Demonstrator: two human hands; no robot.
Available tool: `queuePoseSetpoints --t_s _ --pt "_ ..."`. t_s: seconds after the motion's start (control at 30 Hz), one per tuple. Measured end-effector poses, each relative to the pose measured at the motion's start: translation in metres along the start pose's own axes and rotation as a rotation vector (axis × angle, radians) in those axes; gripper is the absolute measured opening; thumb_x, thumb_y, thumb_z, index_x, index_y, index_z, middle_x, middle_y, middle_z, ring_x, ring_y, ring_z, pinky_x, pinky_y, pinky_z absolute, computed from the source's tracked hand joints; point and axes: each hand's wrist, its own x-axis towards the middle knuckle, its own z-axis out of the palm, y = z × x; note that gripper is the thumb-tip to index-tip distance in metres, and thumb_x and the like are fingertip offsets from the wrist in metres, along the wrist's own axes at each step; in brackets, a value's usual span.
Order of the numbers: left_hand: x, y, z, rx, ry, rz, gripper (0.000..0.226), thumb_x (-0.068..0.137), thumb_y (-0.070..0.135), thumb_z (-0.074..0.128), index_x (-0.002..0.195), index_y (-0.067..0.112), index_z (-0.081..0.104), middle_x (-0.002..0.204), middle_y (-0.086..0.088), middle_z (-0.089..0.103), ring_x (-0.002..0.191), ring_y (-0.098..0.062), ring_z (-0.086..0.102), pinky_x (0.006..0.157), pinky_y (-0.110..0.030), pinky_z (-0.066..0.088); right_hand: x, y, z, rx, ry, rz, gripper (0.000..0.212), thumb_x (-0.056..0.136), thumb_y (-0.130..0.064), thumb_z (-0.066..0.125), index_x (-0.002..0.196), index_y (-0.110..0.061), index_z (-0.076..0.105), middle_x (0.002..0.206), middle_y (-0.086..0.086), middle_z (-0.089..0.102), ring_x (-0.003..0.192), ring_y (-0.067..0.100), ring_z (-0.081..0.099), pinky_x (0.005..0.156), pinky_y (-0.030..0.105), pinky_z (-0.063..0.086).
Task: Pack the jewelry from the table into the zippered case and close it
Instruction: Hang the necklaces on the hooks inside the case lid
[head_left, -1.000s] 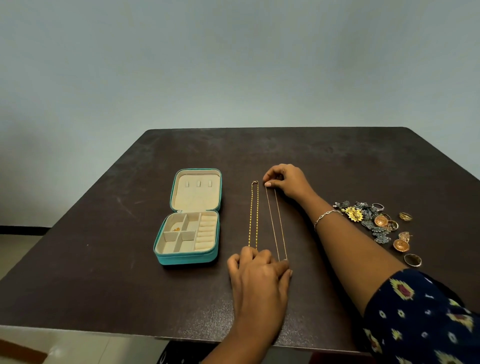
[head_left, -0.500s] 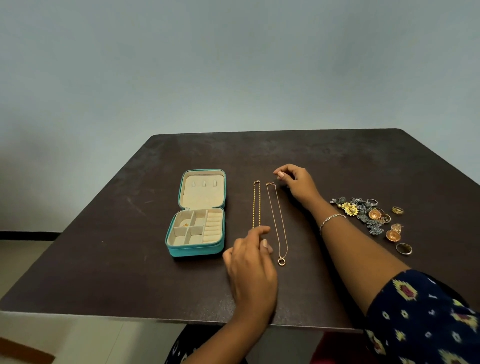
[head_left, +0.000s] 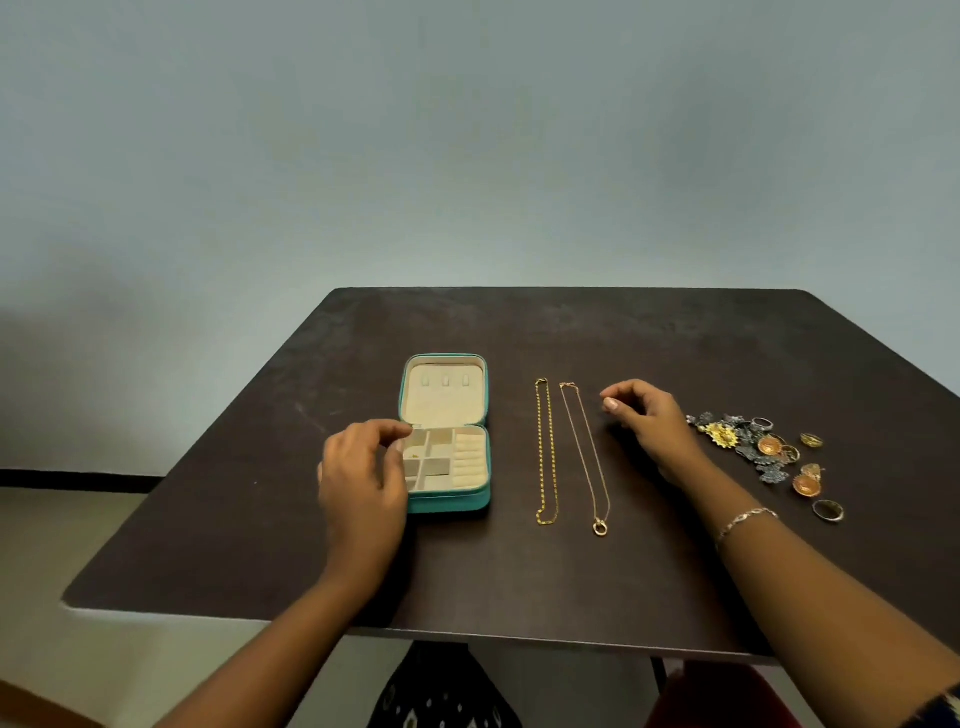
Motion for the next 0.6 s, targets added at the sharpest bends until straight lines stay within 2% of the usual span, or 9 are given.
queuePoseSetpoints --t_s 0.07,0.17,0.27,0.33,0.4,0.47,0.53,0.6 --pt "0.004 -0.010 -0.001 -0.042 -0.007 -0.103 0.015 0.090 0.008 0.049 0.092 0.017 0.060 0.094 0.004 0.057 0.094 -0.014 0.049 0.071 -0.024 0.038 -0.005 -0.011 0.004 0.064 0.028 0.013 0.017 0.089 -0.011 0.056 0.083 -0.026 0.059 0.087 -0.001 0.061 0.090 0.020 0.058 0.073 0.030 0.046" --pt "0.009 -0.019 0.003 -0.094 -0.041 -0.201 0.015 0.091 0.008 0.048 0.093 0.018 0.060 0.096 0.001 0.056 0.092 -0.016 0.054 0.068 -0.023 0.042 -0.015 -0.043 0.018 0.004 0.032 -0.089 0.012 0.086 -0.008 0.059 0.084 -0.020 0.061 0.083 -0.005 0.061 0.081 0.009 0.057 0.068 0.021 0.044" --pt "0.009 -0.024 0.007 -0.160 -0.084 -0.242 0.015 0.094 0.012 0.045 0.094 0.018 0.059 0.098 -0.002 0.060 0.087 -0.012 0.056 0.064 -0.015 0.040 -0.026 -0.080 0.047 -0.053 -0.078 -0.213 0.007 0.083 -0.007 0.062 0.085 -0.013 0.065 0.079 -0.008 0.063 0.075 0.003 0.057 0.068 0.016 0.046" --pt "0.008 -0.026 0.006 -0.191 -0.122 -0.256 0.015 0.094 0.014 0.046 0.103 0.018 0.058 0.101 0.001 0.062 0.088 -0.007 0.056 0.064 -0.013 0.041 -0.031 -0.098 0.069 -0.064 -0.184 -0.246 0.007 0.081 -0.004 0.064 0.084 -0.010 0.067 0.077 -0.007 0.064 0.073 0.002 0.057 0.069 0.014 0.045" --pt "0.006 -0.027 0.005 -0.216 -0.170 -0.273 0.023 0.093 0.012 0.048 0.113 0.020 0.054 0.105 0.007 0.059 0.093 -0.004 0.056 0.069 -0.013 0.045 -0.034 -0.110 0.092 -0.125 -0.289 -0.261 0.007 0.081 -0.004 0.065 0.085 -0.008 0.069 0.079 -0.003 0.066 0.075 0.006 0.060 0.072 0.018 0.047" --pt "0.004 -0.028 0.004 -0.225 -0.213 -0.277 0.032 0.092 0.007 0.047 0.120 0.023 0.050 0.109 0.011 0.057 0.099 -0.006 0.057 0.077 -0.022 0.052 -0.036 -0.117 0.113 -0.228 -0.353 -0.279 0.007 0.081 -0.007 0.065 0.086 -0.009 0.071 0.085 0.002 0.069 0.081 0.013 0.062 0.076 0.026 0.048" --pt "0.004 -0.028 0.005 -0.213 -0.227 -0.268 0.037 0.092 0.004 0.045 0.122 0.024 0.048 0.110 0.011 0.056 0.101 -0.008 0.057 0.082 -0.029 0.053 -0.037 -0.119 0.129 -0.314 -0.379 -0.293 0.009 0.082 -0.010 0.064 0.088 -0.011 0.071 0.090 0.003 0.071 0.084 0.013 0.061 0.079 0.027 0.048" --pt "0.004 -0.028 0.005 -0.191 -0.222 -0.258 0.038 0.091 0.003 0.045 0.123 0.024 0.047 0.112 0.010 0.056 0.102 -0.008 0.056 0.082 -0.029 0.052 -0.036 -0.118 0.142 -0.408 -0.389 -0.299 0.012 0.083 -0.013 0.063 0.091 -0.015 0.072 0.094 0.002 0.071 0.087 0.011 0.060 0.081 0.028 0.048"
